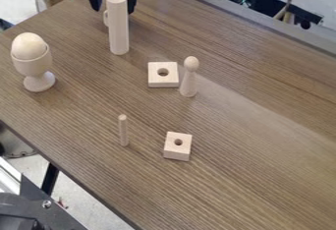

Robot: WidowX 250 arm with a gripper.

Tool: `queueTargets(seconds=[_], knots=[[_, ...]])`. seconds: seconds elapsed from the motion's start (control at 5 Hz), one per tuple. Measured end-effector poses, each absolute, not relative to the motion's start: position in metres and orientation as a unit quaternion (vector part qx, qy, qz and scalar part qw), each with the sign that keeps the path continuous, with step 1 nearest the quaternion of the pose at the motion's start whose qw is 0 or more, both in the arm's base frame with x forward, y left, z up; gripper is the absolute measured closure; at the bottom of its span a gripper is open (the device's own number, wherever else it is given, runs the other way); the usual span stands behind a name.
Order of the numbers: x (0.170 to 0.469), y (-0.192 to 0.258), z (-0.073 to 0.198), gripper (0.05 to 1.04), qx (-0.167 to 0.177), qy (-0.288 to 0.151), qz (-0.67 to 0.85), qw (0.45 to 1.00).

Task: Put the ring on top of the long cylinder

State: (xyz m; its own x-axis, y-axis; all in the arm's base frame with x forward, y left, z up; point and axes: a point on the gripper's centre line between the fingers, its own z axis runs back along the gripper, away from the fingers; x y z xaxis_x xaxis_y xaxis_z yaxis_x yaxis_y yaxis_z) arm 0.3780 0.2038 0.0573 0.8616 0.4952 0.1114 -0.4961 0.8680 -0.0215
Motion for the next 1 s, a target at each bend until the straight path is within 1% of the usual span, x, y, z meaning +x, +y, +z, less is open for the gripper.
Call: queueTargets(seconds=[0.4,0.6,0.8,1.0], knots=[[0.378,0.206,0.054,0.083,0.002,-0.061,0.265,0.962],[0.375,0.207,0.041,0.083,-0.003,-0.045,0.273,0.961],[0.374,0.210,0.038,0.117,-0.007,-0.046,0.287,0.957],[0.370,0.211,0.032,0.343,-0.016,-0.048,0.302,0.952]])
